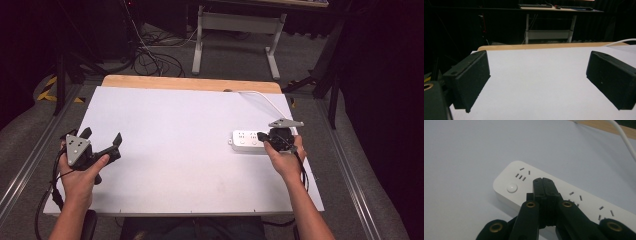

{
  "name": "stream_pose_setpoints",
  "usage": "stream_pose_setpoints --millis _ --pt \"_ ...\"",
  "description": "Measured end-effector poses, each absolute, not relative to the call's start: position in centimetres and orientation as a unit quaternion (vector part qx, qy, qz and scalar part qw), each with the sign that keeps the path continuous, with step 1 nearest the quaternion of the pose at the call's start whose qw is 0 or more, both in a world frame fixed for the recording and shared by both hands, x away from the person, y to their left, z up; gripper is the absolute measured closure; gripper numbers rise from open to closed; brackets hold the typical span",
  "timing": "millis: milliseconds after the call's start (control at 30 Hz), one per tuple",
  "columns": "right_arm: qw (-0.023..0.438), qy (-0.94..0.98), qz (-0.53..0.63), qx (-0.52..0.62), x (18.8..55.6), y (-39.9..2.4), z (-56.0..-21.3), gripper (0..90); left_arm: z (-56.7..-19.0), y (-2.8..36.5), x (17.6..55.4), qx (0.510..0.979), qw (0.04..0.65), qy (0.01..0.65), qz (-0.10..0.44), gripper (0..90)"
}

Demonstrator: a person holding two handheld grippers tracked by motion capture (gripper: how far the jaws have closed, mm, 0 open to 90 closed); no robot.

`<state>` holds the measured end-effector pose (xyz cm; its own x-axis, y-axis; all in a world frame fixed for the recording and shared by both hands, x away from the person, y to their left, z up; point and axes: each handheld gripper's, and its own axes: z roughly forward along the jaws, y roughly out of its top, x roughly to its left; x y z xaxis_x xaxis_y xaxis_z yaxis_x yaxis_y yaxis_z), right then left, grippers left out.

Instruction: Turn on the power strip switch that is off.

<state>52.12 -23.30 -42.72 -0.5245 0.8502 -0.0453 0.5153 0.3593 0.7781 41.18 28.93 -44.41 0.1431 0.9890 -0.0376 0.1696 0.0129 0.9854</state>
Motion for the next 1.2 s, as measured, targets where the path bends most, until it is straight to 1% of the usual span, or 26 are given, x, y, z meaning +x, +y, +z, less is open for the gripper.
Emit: stream_pose_setpoints --millis 267,467,1000,1100,1167,1200 --pt "0.221 0.805 0.342 0.432 52.9 -23.0 -43.8 90.0 -44.4 29.1 41.0 0.567 0.503 0.508 0.41 3.9" --pt "0.217 0.81 0.329 0.435 53.4 -23.0 -44.5 90.0 -44.3 29.0 41.0 0.566 0.503 0.507 0.41 1.1" --pt "0.215 0.814 0.322 0.433 53.9 -22.7 -45.1 90.0 -44.4 29.0 41.0 0.569 0.504 0.504 0.409 1.6" --pt "0.209 0.814 0.324 0.434 53.9 -22.6 -45.2 90.0 -44.4 29.0 41.0 0.57 0.504 0.503 0.409 1.9" --pt "0.216 0.815 0.316 0.435 53.9 -22.5 -45.2 90.0 -44.4 28.9 41.0 0.57 0.505 0.504 0.408 2.0" --pt "0.232 0.814 0.302 0.439 53.9 -22.4 -45.3 90.0 -44.4 29.0 41.0 0.569 0.505 0.504 0.408 2.0"
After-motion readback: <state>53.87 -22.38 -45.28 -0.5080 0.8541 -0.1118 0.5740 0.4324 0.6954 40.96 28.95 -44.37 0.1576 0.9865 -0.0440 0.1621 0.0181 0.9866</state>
